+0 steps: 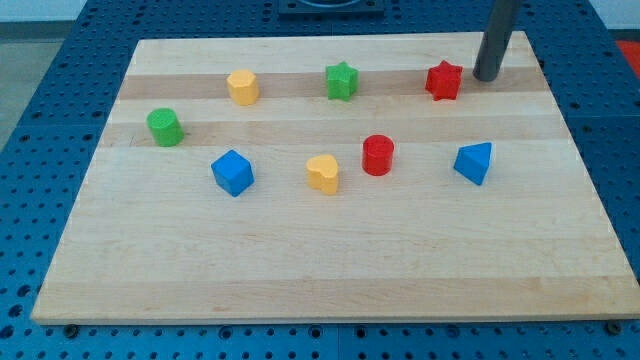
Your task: Push the red star to the bottom right of the green star
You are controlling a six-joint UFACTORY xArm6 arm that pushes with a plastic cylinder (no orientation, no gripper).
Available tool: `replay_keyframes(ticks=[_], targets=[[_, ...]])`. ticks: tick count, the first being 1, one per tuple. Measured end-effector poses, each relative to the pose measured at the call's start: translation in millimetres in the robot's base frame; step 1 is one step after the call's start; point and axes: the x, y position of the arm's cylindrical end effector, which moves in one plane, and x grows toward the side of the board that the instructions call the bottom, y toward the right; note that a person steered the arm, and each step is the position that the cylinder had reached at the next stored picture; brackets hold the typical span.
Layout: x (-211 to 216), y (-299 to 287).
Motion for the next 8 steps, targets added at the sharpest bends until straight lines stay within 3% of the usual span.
replay_keyframes(ticks=[1, 2, 3, 4, 6, 8], targets=[[-1.4, -44.7], [-11.6, -129.1], [-11.6, -143.8], [-9.6, -79.7], [36.3, -76.1], [9.2, -48.7]])
